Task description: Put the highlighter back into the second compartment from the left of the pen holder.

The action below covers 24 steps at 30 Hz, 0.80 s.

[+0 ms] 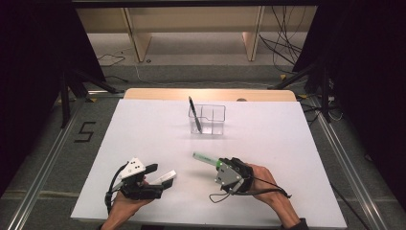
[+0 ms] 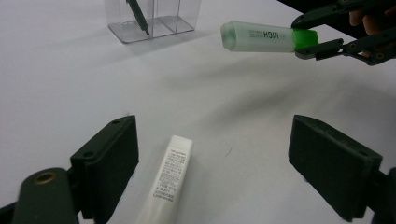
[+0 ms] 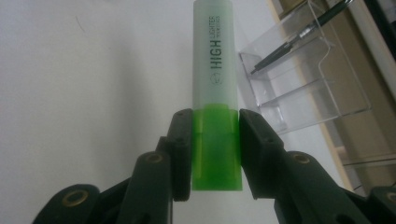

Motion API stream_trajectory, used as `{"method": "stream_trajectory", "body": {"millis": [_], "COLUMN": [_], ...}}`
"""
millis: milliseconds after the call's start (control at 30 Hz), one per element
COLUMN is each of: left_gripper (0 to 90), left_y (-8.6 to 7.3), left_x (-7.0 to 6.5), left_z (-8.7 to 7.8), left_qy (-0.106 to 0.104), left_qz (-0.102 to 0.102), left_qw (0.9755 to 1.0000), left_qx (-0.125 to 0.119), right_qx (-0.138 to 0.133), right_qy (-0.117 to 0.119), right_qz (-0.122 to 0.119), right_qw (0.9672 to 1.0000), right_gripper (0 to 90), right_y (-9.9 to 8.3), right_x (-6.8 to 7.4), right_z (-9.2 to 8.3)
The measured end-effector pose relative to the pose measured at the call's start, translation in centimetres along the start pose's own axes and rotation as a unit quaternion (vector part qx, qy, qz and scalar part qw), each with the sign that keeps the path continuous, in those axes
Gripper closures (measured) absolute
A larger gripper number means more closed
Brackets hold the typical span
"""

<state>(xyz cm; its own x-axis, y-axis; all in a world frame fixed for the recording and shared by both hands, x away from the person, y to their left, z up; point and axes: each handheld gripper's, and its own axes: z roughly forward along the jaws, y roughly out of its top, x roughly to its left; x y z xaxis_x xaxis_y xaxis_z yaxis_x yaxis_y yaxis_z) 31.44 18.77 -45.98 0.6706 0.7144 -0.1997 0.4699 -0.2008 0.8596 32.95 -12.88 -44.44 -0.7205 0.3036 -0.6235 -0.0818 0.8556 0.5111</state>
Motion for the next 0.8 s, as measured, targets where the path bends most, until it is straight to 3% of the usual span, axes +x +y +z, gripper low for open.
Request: {"method": "stream_trajectory", "body": {"millis": [133,200,267,467,500,600,633,667,700,733,767,800], "left_gripper": [16.0,15.9,15.9,16.0,16.0,16.0,16.1,16.0,16.0,16.1,16.0,16.0], "left_y": [0.3,0.5,0.9,2.4,3.1,3.7,4.2,4.2,4.8,4.8,5.4,5.4], "left_x": [-0.1,-0.1,-0.2,-0.7,-0.9,-1.2,-1.6,-1.6,-2.0,-2.0,-2.4,-2.4], "left_z": [0.0,0.0,0.1,0.3,0.5,0.8,1.1,1.1,1.4,1.4,1.7,1.7], "left_qy": [-0.010,-0.013,-0.019,-0.034,-0.039,-0.045,-0.048,-0.048,-0.050,-0.050,-0.056,-0.056], "left_qz": [-0.002,0.002,0.007,0.037,0.048,0.061,0.074,0.074,0.090,0.090,0.103,0.103], "left_qw": [0.9999,0.9999,0.9998,0.9983,0.9972,0.9958,0.9944,0.9944,0.9920,0.9920,0.9896,0.9896], "left_qx": [0.002,0.004,0.009,0.030,0.041,0.051,0.059,0.059,0.072,0.072,0.083,0.083], "right_qx": [-0.003,-0.015,-0.016,-0.020,-0.019,-0.025,-0.028,-0.028,-0.031,-0.031,-0.031,-0.034], "right_qy": [-0.015,-0.026,-0.032,-0.051,-0.052,-0.057,-0.063,-0.063,-0.071,-0.071,-0.075,-0.078], "right_qz": [-0.025,-0.059,-0.067,-0.112,-0.105,-0.116,-0.127,-0.127,-0.142,-0.142,-0.147,-0.154], "right_qw": [0.9996,0.9978,0.9971,0.9921,0.9929,0.9913,0.9895,0.9895,0.9869,0.9869,0.9857,0.9844], "right_gripper": [67.5,67.5,67.5,67.5,67.5,67.5,67.5,67.5,67.5,67.5,67.5,67.5], "right_y": [0.2,0.4,0.4,0.5,0.5,0.5,0.6,0.6,0.6,0.6,0.6,0.6], "right_x": [0.7,1.1,1.3,2.5,2.8,3.0,3.2,3.2,3.5,3.5,3.8,4.0], "right_z": [-0.5,-0.8,-0.9,-1.4,-1.5,-1.6,-1.8,-1.8,-1.9,-1.9,-2.0,-2.1]}}
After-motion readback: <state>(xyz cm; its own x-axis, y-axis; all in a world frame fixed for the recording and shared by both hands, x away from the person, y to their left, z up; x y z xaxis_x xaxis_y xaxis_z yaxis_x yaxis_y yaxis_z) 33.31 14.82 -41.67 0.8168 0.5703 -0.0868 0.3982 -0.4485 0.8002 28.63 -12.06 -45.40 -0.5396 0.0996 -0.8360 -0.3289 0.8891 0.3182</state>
